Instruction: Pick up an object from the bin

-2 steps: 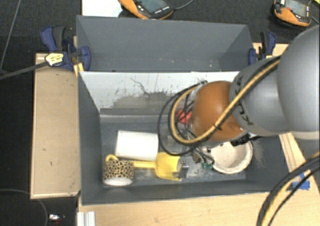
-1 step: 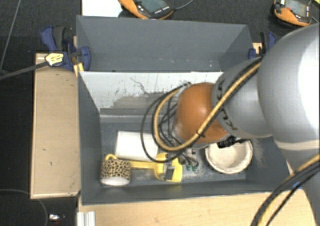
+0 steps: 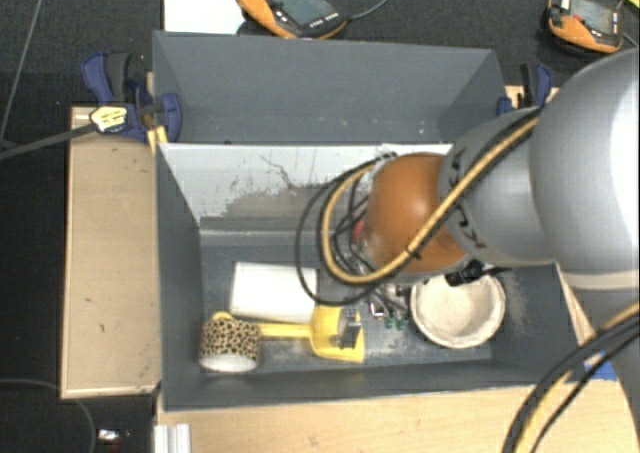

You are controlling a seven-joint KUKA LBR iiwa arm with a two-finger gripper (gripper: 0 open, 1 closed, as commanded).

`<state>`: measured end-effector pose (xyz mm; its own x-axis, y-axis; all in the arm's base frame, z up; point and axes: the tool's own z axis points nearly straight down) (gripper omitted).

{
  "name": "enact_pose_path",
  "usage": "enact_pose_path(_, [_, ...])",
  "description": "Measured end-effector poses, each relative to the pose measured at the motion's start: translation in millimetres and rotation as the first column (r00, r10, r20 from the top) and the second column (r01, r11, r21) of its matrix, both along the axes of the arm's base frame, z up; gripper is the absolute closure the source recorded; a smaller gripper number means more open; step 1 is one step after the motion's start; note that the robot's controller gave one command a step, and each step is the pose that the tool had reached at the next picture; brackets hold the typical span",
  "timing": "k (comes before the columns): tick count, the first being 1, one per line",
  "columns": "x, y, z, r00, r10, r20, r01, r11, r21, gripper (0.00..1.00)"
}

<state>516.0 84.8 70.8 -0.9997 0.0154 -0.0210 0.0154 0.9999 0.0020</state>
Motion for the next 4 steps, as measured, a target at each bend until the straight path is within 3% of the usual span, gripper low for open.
enact_pose_path(1, [-13.6,-2,0,1.0,-0.018,0.003,0.018,1.0,0.005,1.0])
enact_pose_path(2, [-13.8,-2,0,1.0,-0.019,0.003,0.019,1.0,0.005,1.0])
enact_pose_path(3, [-19.7,-4,29,1.0,-0.022,-0.006,0.022,1.0,0.004,1.0])
enact_pose_path(4, [-19.8,-7,26,1.0,0.014,0.0,-0.014,1.0,0.004,1.0])
